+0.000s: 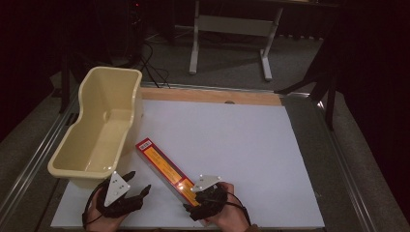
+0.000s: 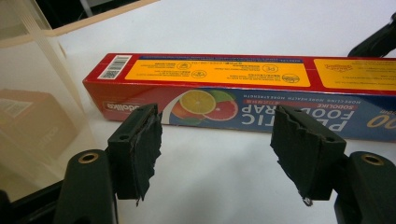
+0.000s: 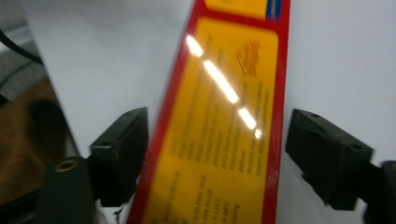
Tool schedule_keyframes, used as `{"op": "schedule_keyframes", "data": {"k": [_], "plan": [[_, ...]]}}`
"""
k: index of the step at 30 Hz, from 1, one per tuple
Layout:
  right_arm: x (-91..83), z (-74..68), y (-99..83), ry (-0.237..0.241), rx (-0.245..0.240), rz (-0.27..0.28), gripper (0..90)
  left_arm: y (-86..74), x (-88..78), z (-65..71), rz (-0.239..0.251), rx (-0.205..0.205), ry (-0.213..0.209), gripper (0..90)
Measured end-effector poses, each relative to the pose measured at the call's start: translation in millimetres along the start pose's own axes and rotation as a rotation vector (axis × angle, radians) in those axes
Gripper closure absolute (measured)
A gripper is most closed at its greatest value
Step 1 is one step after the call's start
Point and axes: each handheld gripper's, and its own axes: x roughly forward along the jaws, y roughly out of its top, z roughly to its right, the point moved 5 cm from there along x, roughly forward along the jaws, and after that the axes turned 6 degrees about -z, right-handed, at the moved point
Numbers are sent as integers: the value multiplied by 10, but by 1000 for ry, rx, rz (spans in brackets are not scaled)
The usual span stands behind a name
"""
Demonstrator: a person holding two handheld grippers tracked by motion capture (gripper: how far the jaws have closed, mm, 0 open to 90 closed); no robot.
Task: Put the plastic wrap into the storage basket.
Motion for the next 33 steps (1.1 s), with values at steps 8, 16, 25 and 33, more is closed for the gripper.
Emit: {"op": "schedule_keyframes", "data": {"k": [8,16,25,33], "plan": [[19,19,-29,74,51,-43,311,-1,-3,-1,2,-2,3,330],[-100,251,-127,0,85,-89,382,-4,8,8,-2,-2,-2,330],[-320,583,-440,-39,139,-100,381,-7,11,6,-3,-2,-2,330],[-709,1065,-1011,-158,341,-80,381,-5,31,14,-11,2,-2,332]]}}
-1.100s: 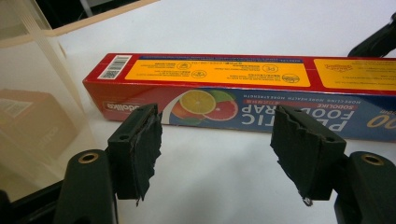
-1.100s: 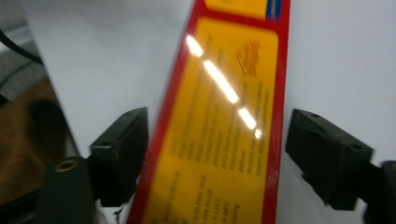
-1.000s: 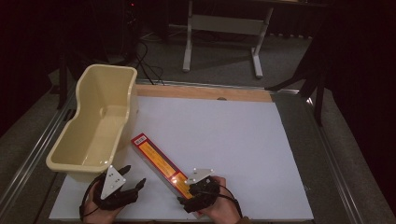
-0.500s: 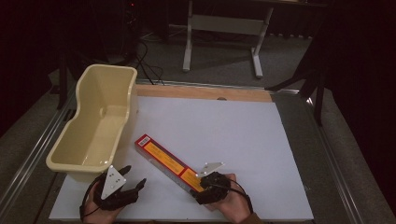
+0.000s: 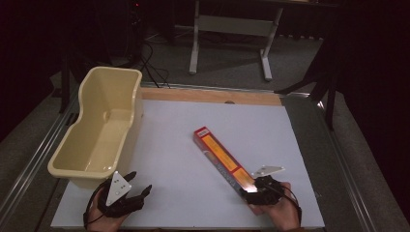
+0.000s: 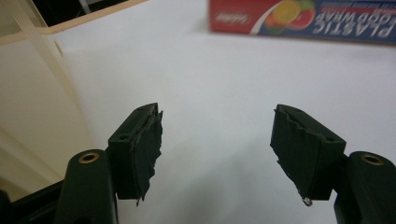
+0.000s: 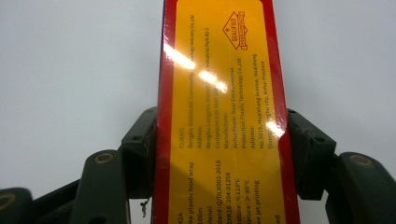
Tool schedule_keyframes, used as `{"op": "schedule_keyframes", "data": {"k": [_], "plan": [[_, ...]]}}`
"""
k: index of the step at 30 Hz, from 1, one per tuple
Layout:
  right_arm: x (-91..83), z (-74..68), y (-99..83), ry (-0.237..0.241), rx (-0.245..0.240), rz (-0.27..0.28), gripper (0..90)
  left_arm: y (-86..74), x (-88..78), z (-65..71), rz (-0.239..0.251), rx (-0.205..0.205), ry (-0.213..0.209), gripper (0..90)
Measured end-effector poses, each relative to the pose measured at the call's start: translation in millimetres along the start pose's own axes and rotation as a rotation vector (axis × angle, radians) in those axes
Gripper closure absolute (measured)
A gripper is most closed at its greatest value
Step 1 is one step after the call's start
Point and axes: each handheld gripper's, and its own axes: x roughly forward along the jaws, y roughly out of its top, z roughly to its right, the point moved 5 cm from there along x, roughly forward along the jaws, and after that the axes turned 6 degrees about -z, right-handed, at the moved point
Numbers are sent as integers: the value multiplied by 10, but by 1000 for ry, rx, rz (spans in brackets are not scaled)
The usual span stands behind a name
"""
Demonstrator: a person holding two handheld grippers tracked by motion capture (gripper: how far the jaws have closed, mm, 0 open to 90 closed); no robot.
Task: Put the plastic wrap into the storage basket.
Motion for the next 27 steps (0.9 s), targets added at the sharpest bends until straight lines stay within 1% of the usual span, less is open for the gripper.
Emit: {"op": "schedule_keyframes", "data": {"k": [1,2,3,4,6,8,9,10,11,12,14,16,19,24,26,27], "plan": [[0,0,0,0,0,0,381,0,0,0,0,0,0,332],[-57,135,-85,-28,53,3,380,0,8,1,-2,-1,-1,332],[-57,135,-85,-28,53,3,380,0,8,1,-2,-1,-1,332],[-77,179,-115,-40,71,2,380,1,10,2,-1,-2,-2,332],[-140,330,-205,-60,131,-2,377,1,11,6,-1,-2,-3,332],[-161,388,-227,-49,143,-7,365,0,12,2,-2,-3,-3,332],[-166,392,-221,-34,146,-11,354,-1,14,2,-3,-3,-4,332],[-175,397,-202,-25,142,-2,348,0,15,3,-3,-4,-4,332],[-187,402,-182,-26,139,8,331,1,16,4,-2,-3,-3,332],[-207,414,-133,-29,137,26,321,2,18,7,-2,-3,-3,332],[-238,421,-32,-15,129,45,306,2,20,8,-4,-2,-3,332],[-238,432,89,-5,113,53,286,3,21,8,-3,-3,-4,332],[-182,452,277,4,89,47,269,3,19,6,-3,-3,-5,332],[7,502,534,3,58,-9,261,-3,25,1,-11,-6,-3,332],[75,520,603,4,57,-41,253,-6,29,-3,-16,-9,-2,332],[120,527,646,6,49,-67,253,-6,29,-3,-16,-9,-2,332]]}}
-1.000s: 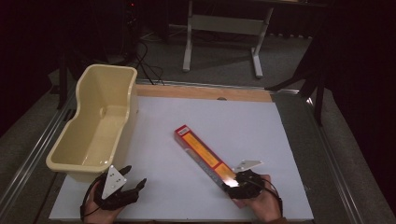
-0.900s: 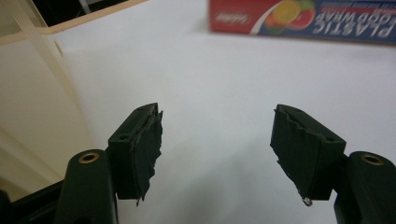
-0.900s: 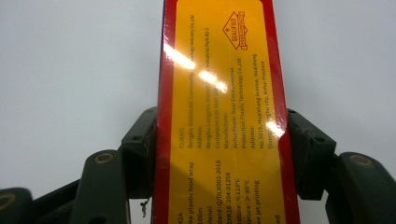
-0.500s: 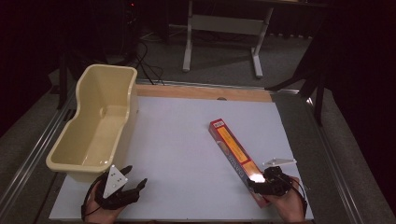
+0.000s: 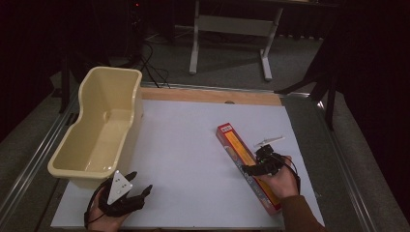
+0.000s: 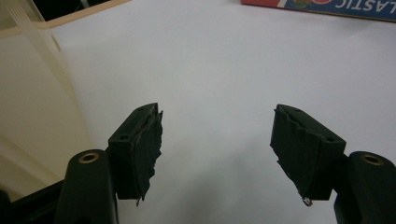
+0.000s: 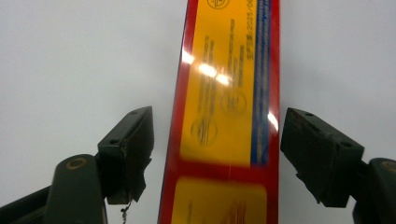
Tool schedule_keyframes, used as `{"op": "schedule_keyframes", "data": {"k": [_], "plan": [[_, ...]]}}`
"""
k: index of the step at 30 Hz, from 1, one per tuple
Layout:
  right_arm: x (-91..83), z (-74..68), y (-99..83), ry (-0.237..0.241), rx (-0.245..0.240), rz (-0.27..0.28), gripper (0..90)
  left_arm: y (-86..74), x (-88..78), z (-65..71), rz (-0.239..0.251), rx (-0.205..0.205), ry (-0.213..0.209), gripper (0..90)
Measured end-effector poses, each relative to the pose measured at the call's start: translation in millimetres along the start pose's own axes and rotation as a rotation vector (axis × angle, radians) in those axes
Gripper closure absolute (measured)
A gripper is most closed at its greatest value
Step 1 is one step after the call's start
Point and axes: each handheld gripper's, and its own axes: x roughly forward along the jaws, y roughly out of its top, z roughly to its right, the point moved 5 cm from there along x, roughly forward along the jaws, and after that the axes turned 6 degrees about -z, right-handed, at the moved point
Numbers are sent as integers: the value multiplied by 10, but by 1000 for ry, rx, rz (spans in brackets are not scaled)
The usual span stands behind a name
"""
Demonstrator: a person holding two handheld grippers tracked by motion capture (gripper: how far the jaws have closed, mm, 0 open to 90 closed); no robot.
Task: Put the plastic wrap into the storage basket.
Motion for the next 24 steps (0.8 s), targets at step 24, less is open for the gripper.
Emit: {"op": "schedule_keyframes", "data": {"k": [24], "plan": [[349,30,361,-23,65,-429,386,-2,3,6,-8,2,-10,334]]}}
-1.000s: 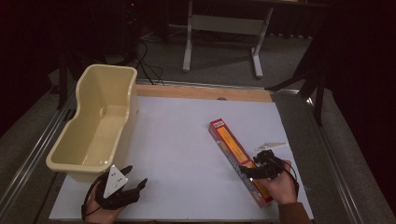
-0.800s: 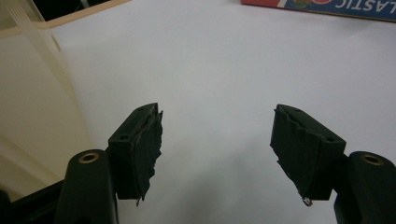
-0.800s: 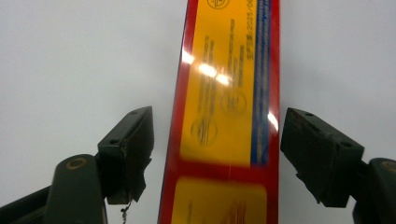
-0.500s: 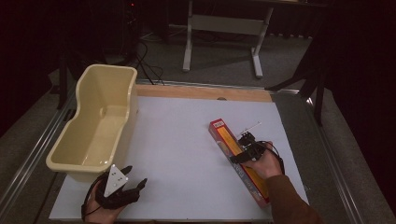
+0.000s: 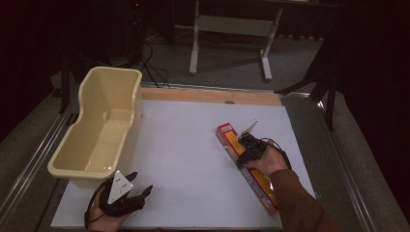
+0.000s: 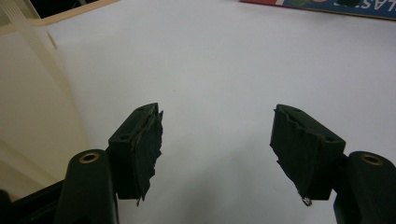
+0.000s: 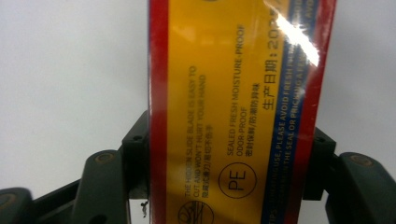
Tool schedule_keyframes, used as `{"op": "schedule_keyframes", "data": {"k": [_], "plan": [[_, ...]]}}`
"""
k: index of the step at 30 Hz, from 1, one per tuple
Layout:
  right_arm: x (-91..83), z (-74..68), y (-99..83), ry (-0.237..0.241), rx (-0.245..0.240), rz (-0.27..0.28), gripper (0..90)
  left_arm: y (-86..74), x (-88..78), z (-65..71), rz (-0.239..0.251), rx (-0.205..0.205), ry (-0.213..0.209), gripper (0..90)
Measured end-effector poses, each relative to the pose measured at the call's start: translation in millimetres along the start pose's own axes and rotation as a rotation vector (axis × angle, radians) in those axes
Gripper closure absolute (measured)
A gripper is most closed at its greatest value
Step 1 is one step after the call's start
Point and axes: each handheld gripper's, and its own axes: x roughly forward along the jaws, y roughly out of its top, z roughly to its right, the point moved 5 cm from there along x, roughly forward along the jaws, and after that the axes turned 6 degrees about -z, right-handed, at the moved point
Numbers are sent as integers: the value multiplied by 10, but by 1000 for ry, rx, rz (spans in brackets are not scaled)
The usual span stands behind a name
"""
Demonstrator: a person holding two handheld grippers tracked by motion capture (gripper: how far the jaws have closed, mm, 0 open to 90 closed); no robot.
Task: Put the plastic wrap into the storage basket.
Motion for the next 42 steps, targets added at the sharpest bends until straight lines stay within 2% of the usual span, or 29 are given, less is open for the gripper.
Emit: {"op": "schedule_keyframes", "data": {"k": [4,5,8,15,18,19,21,24,27,30,42], "plan": [[-7,-2,14,3,33,-29,395,-1,4,-4,-1,-3,0,334],[-11,1,15,14,47,-35,396,-2,5,-5,-1,-3,0,334],[-27,24,15,90,92,-34,398,-1,4,-5,0,-3,-1,334],[-125,53,-33,217,164,39,398,-1,4,-5,0,-4,0,334],[-175,45,-50,263,173,72,397,-1,5,-3,0,-3,1,334],[-175,45,-50,263,173,72,397,-1,5,-3,0,-3,1,334],[-229,11,-51,311,184,92,397,-1,7,-4,-1,-3,1,334],[-300,-37,-32,347,191,128,397,-1,7,-4,0,-3,1,334],[-388,-96,-6,365,189,166,398,-1,6,-5,0,-3,1,333],[-477,-178,24,362,171,194,397,-1,8,-5,0,-3,1,332],[-739,-547,211,365,103,241,398,-1,9,-3,0,-1,-1,330]]}}
